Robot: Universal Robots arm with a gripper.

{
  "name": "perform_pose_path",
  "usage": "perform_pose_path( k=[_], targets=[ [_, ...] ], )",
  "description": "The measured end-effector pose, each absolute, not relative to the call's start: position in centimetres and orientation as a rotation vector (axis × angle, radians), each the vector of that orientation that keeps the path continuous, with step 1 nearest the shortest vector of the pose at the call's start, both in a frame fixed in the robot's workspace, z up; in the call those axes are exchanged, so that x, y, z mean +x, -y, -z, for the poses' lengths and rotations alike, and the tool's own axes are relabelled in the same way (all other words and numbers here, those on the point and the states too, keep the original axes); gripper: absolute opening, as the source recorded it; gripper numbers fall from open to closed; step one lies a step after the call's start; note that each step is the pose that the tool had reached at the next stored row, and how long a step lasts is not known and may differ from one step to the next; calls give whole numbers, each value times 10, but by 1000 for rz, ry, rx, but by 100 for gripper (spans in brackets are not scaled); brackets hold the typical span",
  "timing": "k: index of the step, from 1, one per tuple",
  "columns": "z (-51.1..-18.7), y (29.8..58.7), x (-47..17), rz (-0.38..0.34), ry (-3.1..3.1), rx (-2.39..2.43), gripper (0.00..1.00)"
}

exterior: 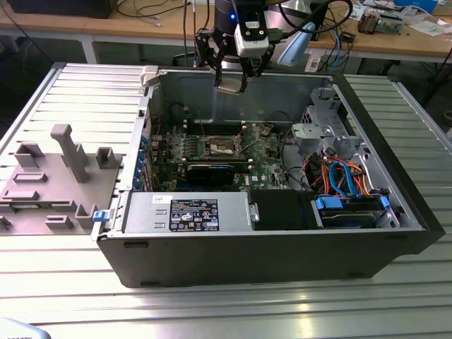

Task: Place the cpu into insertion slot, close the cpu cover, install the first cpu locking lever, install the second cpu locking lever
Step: 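Place the cpu into insertion slot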

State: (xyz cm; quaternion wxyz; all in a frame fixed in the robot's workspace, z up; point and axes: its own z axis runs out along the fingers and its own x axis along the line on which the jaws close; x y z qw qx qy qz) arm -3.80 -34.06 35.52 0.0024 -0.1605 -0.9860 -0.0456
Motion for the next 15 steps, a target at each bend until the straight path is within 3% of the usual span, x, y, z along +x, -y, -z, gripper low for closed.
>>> perform_pose_path(
  k=[15],
  targets=[
    [-355, 341, -38, 143, 3091, -517, 55]
  ],
)
